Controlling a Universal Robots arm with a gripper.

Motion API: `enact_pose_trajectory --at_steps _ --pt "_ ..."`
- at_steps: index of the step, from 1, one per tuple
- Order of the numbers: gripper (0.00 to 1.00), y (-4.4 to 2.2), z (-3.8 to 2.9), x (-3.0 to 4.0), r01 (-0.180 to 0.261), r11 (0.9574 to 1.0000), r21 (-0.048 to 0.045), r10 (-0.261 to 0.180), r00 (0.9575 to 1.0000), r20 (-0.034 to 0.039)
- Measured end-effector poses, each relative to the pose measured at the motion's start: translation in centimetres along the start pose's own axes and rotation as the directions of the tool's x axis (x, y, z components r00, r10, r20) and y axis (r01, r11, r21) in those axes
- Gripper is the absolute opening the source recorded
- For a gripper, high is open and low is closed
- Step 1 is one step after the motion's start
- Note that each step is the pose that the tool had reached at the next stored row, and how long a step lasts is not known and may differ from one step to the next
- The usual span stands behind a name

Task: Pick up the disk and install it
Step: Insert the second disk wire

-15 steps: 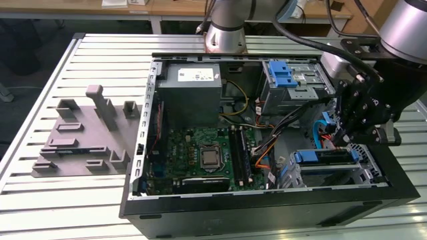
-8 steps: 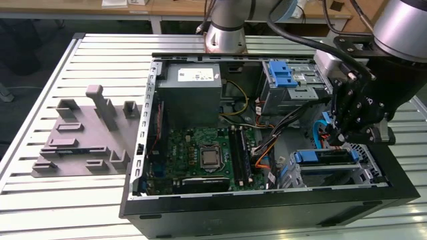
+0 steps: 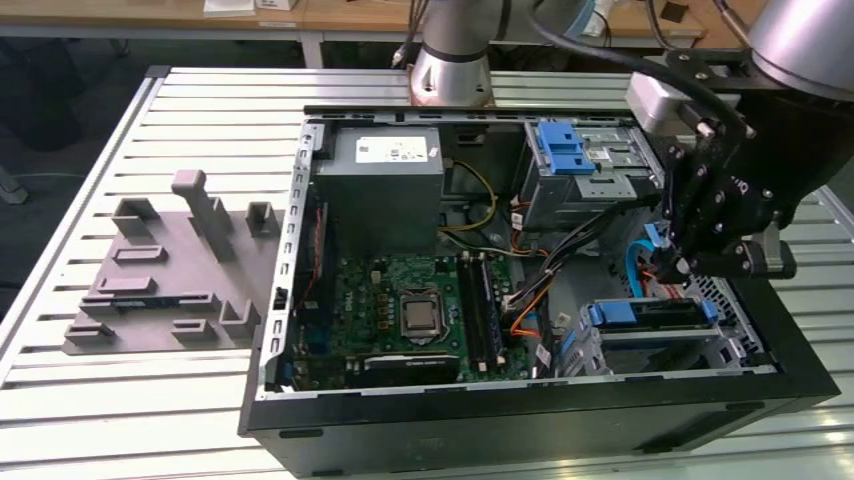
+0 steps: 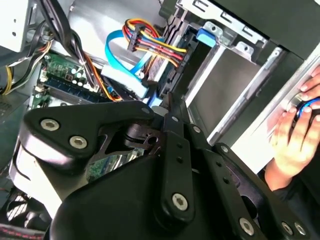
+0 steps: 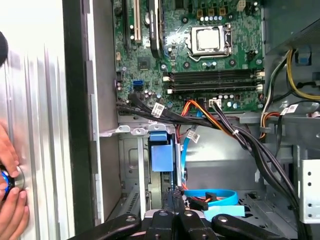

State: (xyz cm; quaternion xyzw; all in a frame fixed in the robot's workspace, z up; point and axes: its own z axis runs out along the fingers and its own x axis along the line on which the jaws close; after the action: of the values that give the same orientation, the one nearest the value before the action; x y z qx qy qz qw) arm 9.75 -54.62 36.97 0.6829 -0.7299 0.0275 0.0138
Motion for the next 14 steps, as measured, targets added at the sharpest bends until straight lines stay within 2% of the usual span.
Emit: enact_pose_trajectory --at_steps 5,14 --pt "0.11 0.33 -0.48 -0.14 0.000 1.0000 0.0001 0.000 1.0000 0.0002" --pt "0.11 0.37 -0.69 -0.77 0.000 1.0000 0.0001 0.000 1.0000 -0.0002"
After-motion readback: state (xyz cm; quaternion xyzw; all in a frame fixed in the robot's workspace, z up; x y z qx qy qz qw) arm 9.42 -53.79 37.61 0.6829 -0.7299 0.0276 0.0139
